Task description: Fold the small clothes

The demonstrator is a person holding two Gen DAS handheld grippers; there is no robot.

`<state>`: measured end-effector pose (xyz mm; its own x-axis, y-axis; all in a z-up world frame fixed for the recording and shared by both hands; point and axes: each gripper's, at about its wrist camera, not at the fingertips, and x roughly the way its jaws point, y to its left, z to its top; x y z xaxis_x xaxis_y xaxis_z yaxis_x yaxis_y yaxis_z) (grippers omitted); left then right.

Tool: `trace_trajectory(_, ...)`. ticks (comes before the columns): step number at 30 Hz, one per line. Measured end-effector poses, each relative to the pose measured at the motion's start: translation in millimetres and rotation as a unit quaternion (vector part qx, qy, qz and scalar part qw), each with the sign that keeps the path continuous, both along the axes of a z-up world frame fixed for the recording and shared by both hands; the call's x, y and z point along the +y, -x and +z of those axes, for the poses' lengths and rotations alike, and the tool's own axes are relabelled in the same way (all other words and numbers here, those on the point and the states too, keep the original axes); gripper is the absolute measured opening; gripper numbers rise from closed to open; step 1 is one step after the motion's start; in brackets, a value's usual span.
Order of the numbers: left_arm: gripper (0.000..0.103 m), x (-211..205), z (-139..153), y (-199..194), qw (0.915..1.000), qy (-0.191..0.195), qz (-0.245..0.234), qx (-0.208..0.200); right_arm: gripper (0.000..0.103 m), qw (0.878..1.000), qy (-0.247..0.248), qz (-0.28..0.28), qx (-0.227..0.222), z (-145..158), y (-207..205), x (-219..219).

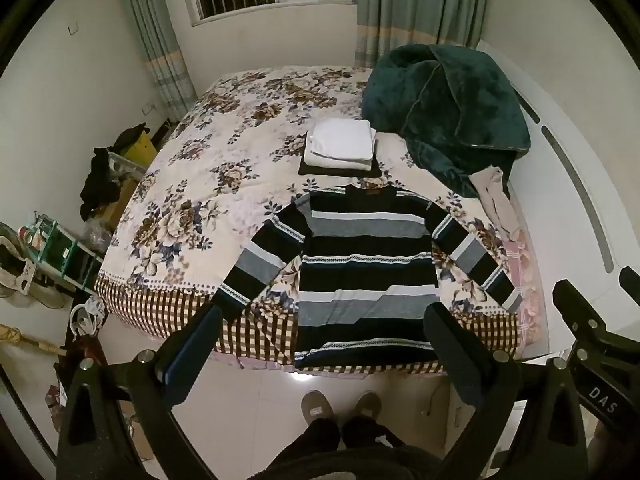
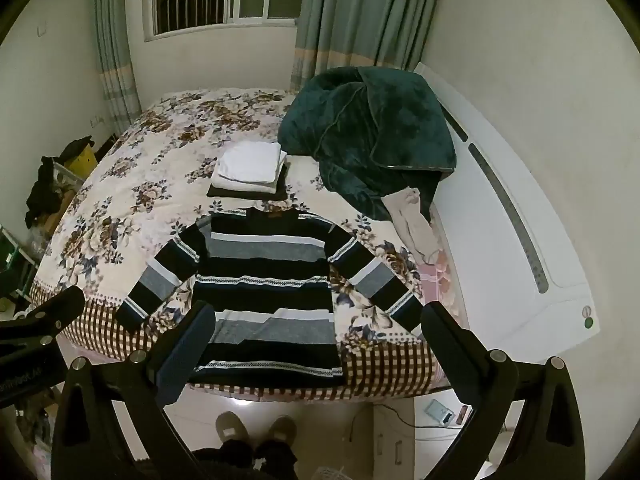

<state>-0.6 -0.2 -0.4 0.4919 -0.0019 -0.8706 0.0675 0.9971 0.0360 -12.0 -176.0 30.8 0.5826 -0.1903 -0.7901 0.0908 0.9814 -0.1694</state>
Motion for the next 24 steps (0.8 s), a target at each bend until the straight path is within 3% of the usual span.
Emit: trace_trajectory(24,0.103,2,15,0,0.9999,0.007,-0.003,-0.015,0.103,1.0,-0.002,0.006,-0.011,13,2,9)
